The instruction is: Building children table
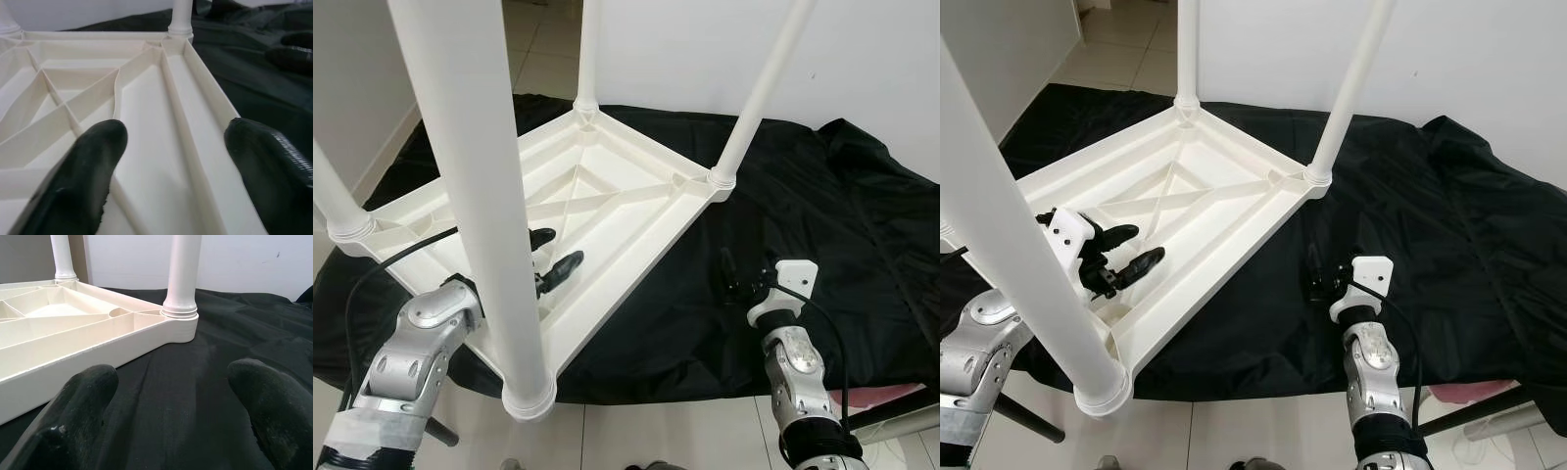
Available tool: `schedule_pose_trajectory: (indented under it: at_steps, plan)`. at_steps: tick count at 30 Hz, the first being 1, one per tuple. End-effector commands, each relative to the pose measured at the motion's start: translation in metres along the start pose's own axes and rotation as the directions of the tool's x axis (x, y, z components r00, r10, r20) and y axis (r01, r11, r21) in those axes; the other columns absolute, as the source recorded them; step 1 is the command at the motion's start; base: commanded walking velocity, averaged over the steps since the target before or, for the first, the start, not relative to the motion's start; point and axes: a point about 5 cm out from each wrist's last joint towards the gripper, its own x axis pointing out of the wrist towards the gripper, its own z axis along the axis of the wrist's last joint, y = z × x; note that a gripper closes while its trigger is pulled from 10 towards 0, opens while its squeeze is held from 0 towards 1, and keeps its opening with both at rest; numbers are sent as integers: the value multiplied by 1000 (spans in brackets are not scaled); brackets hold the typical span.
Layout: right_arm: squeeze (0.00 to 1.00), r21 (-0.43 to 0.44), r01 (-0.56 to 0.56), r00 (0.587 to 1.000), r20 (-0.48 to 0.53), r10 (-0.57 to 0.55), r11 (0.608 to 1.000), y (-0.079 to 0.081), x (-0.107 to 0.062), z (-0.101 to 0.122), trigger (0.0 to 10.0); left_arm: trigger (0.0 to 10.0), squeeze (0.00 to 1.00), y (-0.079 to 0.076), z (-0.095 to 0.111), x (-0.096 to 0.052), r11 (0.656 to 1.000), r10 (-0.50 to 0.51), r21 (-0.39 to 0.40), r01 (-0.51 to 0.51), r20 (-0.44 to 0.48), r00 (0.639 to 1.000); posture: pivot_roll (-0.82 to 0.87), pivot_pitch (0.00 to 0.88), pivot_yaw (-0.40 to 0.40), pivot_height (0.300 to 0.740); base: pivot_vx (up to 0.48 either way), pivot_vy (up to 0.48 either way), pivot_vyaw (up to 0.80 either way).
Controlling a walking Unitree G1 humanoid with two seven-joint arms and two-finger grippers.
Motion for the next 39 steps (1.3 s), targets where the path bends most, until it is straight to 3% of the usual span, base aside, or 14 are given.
schedule_pose_trajectory:
  at_steps: [1,5,9,10,13,15,25,29,39]
  plan:
    - [0,1,8,1000,-23,-8,1000,-5,-2,-1,10000,10000,1000,-8,-1,-6,985,-174,-11,174,-4,985,44,37,-105,740,0,0,0]
    - [0,-28,-24,999,-35,23,999,-8,1,1,10000,10000,1000,-6,-6,-23,963,-269,13,271,-81,960,52,35,-126,740,0,0,0]
    - [0,-35,-36,999,-42,35,999,-9,2,2,10000,10000,1000,-4,-7,-28,955,-292,25,297,-113,950,53,35,-128,740,0,0,0]
    - [0,-42,-44,998,-47,42,998,-10,2,3,10000,10000,0,-2,-8,-33,952,-300,22,305,-130,945,58,32,-135,740,0,0,0]
    - [0,-48,-48,998,-52,45,998,-13,3,3,10000,10000,0,3,-9,-39,950,-305,21,312,-157,939,62,28,-142,740,0,0,0]
    - [0,-56,-51,997,-56,48,997,-15,4,5,10000,10000,0,13,-13,-54,946,-310,22,324,-230,922,64,21,-146,740,0,0,0]
    - [0,-65,-65,997,-53,61,996,-15,8,8,10000,10000,0,33,-15,-73,943,-299,39,331,-345,890,62,15,-139,740,0,0,0]
    - [0,-75,-66,996,-60,62,995,-15,5,7,10000,10000,0,39,-20,-84,939,-287,52,340,-426,858,58,20,-131,740,0,0,0]
    - [0,-84,-62,996,-75,56,995,-18,2,4,10000,10000,0,40,-23,-86,928,-292,70,365,-472,832,68,27,-119,740,0,0,0]
